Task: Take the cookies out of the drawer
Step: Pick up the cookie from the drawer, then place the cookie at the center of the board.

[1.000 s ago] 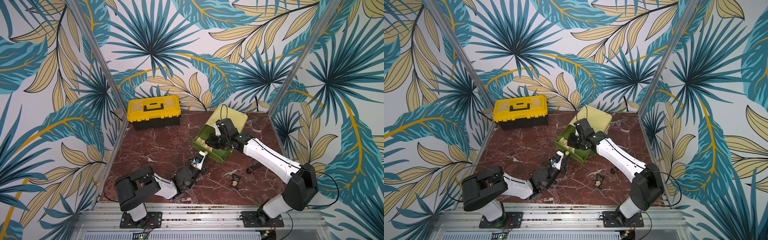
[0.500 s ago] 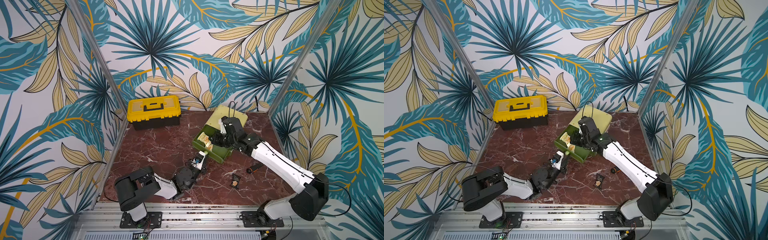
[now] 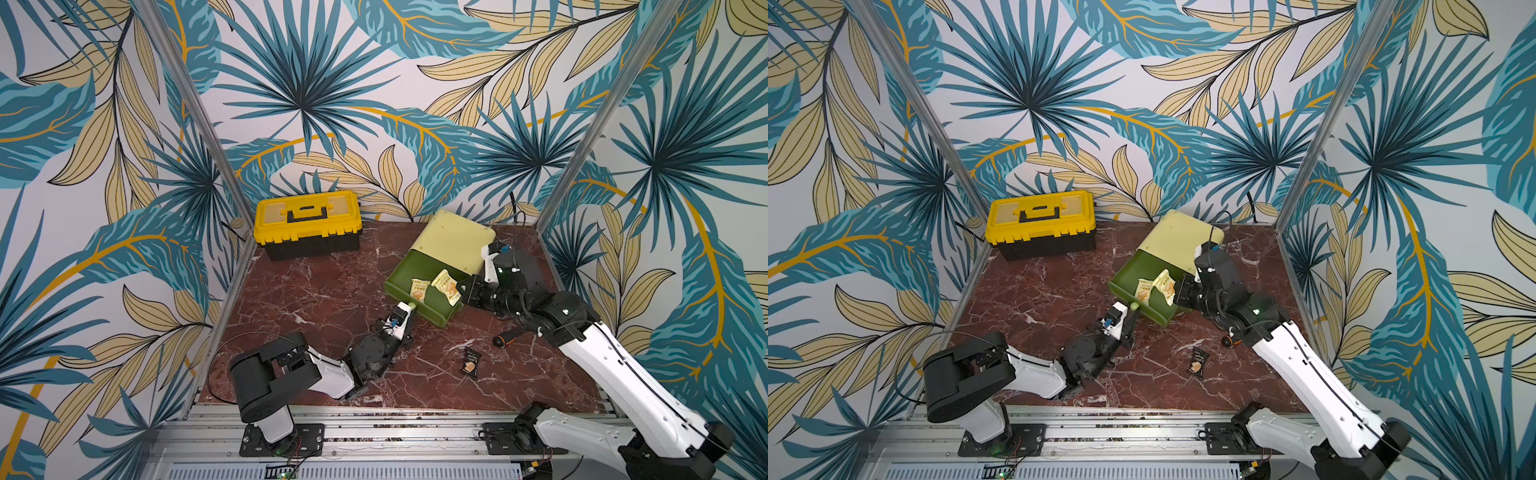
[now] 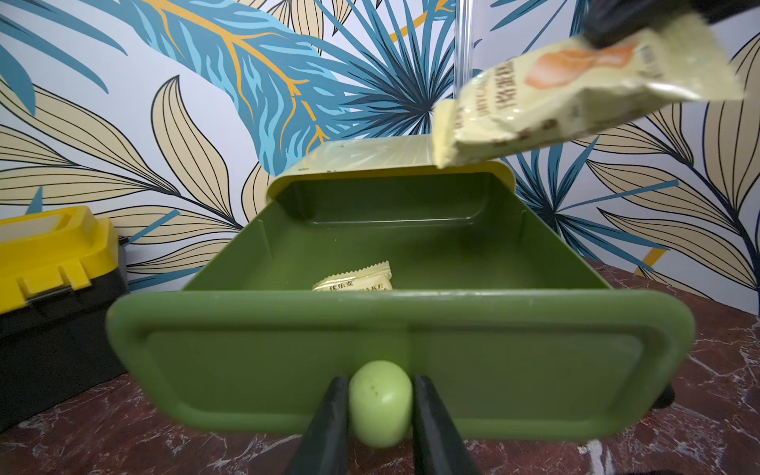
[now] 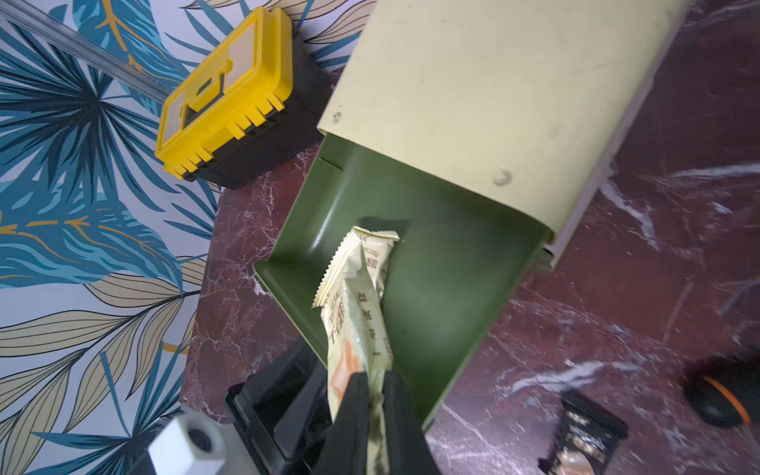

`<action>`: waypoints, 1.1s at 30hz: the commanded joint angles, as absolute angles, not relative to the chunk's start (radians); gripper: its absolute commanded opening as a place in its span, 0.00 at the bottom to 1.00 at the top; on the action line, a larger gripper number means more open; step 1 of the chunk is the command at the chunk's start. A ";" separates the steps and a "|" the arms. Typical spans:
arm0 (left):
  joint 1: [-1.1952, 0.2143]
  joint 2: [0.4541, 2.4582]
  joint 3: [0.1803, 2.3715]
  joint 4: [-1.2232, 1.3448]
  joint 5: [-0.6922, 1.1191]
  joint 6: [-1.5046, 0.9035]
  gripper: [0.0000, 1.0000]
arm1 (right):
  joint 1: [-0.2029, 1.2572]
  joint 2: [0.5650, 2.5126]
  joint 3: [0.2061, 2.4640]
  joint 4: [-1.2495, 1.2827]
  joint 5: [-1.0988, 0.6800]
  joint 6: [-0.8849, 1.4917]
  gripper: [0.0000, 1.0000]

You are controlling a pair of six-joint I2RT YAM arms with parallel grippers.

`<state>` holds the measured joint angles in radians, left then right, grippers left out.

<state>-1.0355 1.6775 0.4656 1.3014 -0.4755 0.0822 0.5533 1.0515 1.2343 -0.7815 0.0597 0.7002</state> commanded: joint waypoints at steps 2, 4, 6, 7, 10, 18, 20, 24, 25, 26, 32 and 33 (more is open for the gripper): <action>-1.035 1.677 0.494 1.310 -0.500 0.104 0.06 | 0.544 0.955 1.179 -0.941 0.168 0.747 0.00; -1.036 1.673 0.494 1.303 -0.499 0.100 0.06 | 0.544 0.930 1.176 -1.011 0.229 0.762 0.00; -1.035 1.668 0.490 1.296 -0.497 0.095 0.06 | 0.543 0.910 1.178 -1.096 0.299 0.782 0.00; -1.036 1.667 0.489 1.294 -0.497 0.095 0.06 | 0.542 0.901 1.174 -1.135 0.333 0.800 0.00; -1.036 1.664 0.485 1.292 -0.499 0.094 0.06 | 0.542 0.867 1.111 -1.179 0.369 0.860 0.00; -1.036 1.660 0.483 1.289 -0.502 0.098 0.06 | 0.533 0.868 0.855 -0.949 0.302 0.985 0.00; -1.035 1.660 0.483 1.290 -0.502 0.098 0.06 | 0.504 0.872 0.782 -0.837 0.252 1.005 0.00; -1.035 1.658 0.483 1.290 -0.503 0.099 0.06 | 0.430 0.911 0.660 -0.632 0.120 1.027 0.00; -1.035 1.656 0.483 1.288 -0.504 0.100 0.06 | 0.406 0.918 0.635 -0.590 0.090 1.029 0.00; -1.036 1.657 0.483 1.287 -0.506 0.101 0.06 | 0.389 0.920 0.616 -0.555 0.069 1.029 0.00; -1.035 1.663 0.488 1.287 -0.505 0.103 0.06 | 0.262 0.946 0.554 -0.437 -0.030 0.965 0.00; -1.036 1.664 0.488 1.287 -0.505 0.103 0.06 | 0.244 0.957 0.542 -0.416 -0.049 0.958 0.00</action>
<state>-1.0370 1.6772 0.4656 1.2922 -0.4793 0.0822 0.2783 0.9394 0.5735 -0.5266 0.0311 0.9863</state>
